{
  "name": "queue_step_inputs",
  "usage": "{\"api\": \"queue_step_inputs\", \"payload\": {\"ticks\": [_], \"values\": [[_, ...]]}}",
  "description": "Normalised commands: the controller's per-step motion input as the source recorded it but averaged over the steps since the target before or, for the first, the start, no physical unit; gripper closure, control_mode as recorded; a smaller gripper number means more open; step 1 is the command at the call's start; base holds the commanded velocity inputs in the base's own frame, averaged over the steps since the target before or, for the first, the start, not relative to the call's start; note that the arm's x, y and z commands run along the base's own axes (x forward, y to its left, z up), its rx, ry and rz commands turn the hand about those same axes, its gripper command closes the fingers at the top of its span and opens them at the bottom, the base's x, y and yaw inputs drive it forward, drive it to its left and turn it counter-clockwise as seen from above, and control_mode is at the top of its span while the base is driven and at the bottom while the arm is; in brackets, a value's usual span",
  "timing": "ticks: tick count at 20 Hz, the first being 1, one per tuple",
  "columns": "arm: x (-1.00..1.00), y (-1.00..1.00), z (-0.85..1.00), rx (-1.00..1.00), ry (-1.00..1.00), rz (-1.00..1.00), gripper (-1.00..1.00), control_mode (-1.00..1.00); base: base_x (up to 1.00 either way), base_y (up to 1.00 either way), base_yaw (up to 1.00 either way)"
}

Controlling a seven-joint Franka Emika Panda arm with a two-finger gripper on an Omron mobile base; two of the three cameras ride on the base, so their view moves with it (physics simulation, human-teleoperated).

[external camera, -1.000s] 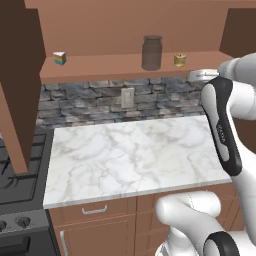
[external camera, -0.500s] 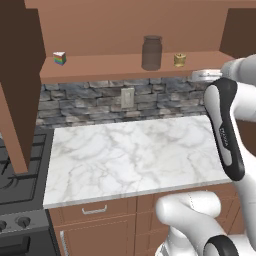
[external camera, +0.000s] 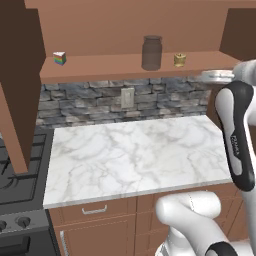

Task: Pick the candle and jar from the dining table and place them in the open cabinet. Close the cabinet after placing the objects.

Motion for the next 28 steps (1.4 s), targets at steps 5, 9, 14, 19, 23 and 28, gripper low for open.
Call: {"api": "queue_step_inputs", "payload": {"ticks": [5, 9, 14, 19, 23, 28], "values": [[-0.32, -0.16, 0.03, 0.05, -0.11, 0.00, -1.00, -1.00, 0.00, 0.00, 0.00], [-0.25, -0.18, 0.02, 0.06, -0.13, 0.00, -1.00, -1.00, 0.00, 0.00, 0.00], [-0.08, -0.15, 0.13, 0.07, -0.04, 0.00, -1.00, -1.00, 0.00, 0.00, 0.00], [-0.04, -0.23, 0.17, 0.09, -0.01, 0.00, -1.00, -1.00, 0.00, 0.00, 0.00], [-0.05, -0.18, 0.14, 0.08, 0.00, 0.00, -1.00, -1.00, 0.00, 0.00, 0.00], [-0.18, -0.14, 0.13, 0.10, -0.01, 0.00, -1.00, -1.00, 0.00, 0.00, 0.00]]}}
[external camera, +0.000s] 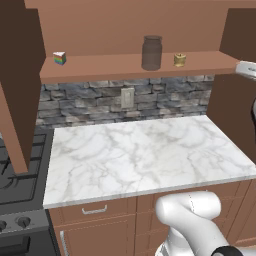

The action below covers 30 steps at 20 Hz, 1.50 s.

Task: Pick the candle and jar from the dining table and place them in the open cabinet. Close the cabinet after placing the objects.

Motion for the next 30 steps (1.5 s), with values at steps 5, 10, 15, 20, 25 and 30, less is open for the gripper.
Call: {"api": "queue_step_inputs", "payload": {"ticks": [5, 10, 15, 20, 25, 30], "values": [[-0.28, -0.15, 0.14, 0.12, -0.03, 0.00, -1.00, -1.00, 0.00, 0.00, 0.00], [-0.32, -0.16, 0.16, 0.13, -0.04, -0.01, -1.00, -1.00, 0.00, 0.00, 0.00], [-0.29, -0.12, 0.18, 0.14, -0.02, -0.01, -1.00, -1.00, 0.00, 0.00, 0.00], [-0.36, -0.03, 0.08, 0.12, -0.02, -0.03, -1.00, -1.00, 0.00, 0.00, 0.00], [-0.43, -0.22, 0.14, 0.17, -0.02, -0.01, -1.00, -1.00, 0.00, 0.00, 0.00], [-0.38, -0.34, 0.03, 0.17, -0.01, 0.00, -1.00, -1.00, 0.00, 0.00, 0.00]]}}
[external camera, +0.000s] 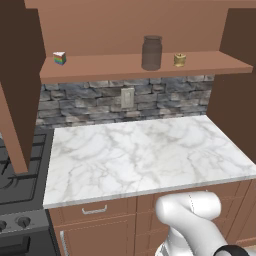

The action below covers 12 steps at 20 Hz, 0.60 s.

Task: Pick the candle and jar from the dining table and place them in the open cabinet. Close the cabinet after placing the objects.

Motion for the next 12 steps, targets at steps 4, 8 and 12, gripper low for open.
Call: {"api": "queue_step_inputs", "payload": {"ticks": [4, 8, 12], "values": [[-0.31, -0.21, 0.00, 0.14, 0.00, 0.00, -1.00, -1.00, 0.00, 0.00, 0.00], [-0.21, -0.17, 0.00, 0.12, -0.01, 0.00, -1.00, -1.00, 0.00, 0.00, 0.00], [-0.06, -0.11, 0.00, 0.09, -0.08, -0.02, -1.00, -1.00, 0.00, 0.00, 0.00]]}}
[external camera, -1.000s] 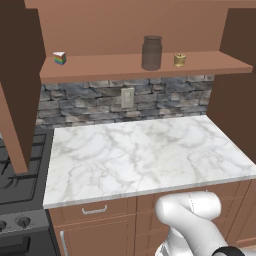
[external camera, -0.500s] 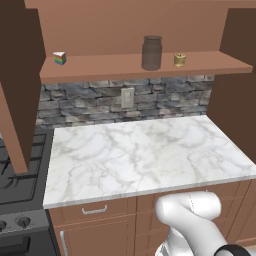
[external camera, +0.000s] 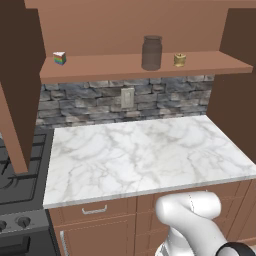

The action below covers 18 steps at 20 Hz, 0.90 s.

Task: Pick the candle and jar from the dining table and place them in the open cabinet. Close the cabinet after placing the objects.

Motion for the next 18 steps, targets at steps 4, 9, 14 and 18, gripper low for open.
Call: {"api": "queue_step_inputs", "payload": {"ticks": [4, 9, 14, 18], "values": [[-0.09, -0.07, 0.00, 0.09, -0.13, -0.04, -1.00, -1.00, 0.00, 0.00, 0.00], [-0.14, 0.00, 0.00, 0.06, -0.16, -0.09, -1.00, -1.00, 0.00, 0.00, 0.00], [-0.06, 0.00, 0.00, 0.07, -0.16, -0.16, -1.00, -1.00, 0.00, 0.00, 0.00], [-0.11, -0.03, 0.00, 0.10, -0.11, -0.16, -1.00, -1.00, 0.00, 0.00, 0.00]]}}
